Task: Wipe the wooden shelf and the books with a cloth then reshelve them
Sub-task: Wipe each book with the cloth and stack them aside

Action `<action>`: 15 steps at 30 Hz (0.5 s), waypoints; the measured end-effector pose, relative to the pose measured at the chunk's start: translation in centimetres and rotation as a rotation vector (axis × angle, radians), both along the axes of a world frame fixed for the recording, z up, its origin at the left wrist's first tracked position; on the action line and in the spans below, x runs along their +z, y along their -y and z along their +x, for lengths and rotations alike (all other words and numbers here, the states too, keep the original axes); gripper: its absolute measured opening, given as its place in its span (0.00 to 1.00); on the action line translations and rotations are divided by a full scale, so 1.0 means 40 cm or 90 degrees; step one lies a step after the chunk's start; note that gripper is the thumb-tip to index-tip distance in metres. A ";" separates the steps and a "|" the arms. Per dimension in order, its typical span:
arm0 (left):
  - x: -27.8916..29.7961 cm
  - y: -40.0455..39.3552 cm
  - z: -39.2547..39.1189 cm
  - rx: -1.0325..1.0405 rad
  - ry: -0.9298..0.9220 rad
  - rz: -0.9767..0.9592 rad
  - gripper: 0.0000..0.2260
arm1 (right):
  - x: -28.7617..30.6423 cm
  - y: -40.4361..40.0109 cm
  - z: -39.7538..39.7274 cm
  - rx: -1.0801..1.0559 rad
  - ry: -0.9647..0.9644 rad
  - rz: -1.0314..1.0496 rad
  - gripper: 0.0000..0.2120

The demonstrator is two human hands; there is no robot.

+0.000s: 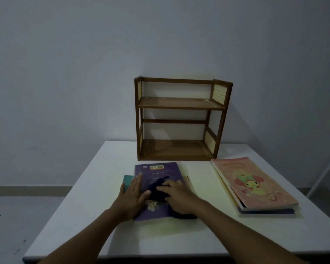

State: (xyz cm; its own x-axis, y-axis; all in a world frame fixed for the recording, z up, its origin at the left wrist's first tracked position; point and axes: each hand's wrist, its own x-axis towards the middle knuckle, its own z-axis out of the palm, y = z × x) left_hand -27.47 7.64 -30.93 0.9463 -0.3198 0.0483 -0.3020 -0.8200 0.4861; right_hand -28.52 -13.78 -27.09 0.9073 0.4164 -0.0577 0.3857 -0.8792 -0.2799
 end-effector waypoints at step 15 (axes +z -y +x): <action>-0.015 0.000 -0.005 -0.006 0.020 -0.048 0.36 | 0.012 -0.027 0.036 0.075 -0.083 0.102 0.24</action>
State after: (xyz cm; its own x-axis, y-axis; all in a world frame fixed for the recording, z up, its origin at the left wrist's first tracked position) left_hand -27.66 7.63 -31.54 0.9410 -0.3225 0.1025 -0.3253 -0.7788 0.5364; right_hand -27.07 -12.72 -26.61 0.8407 0.5329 -0.0963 0.4347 -0.7701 -0.4670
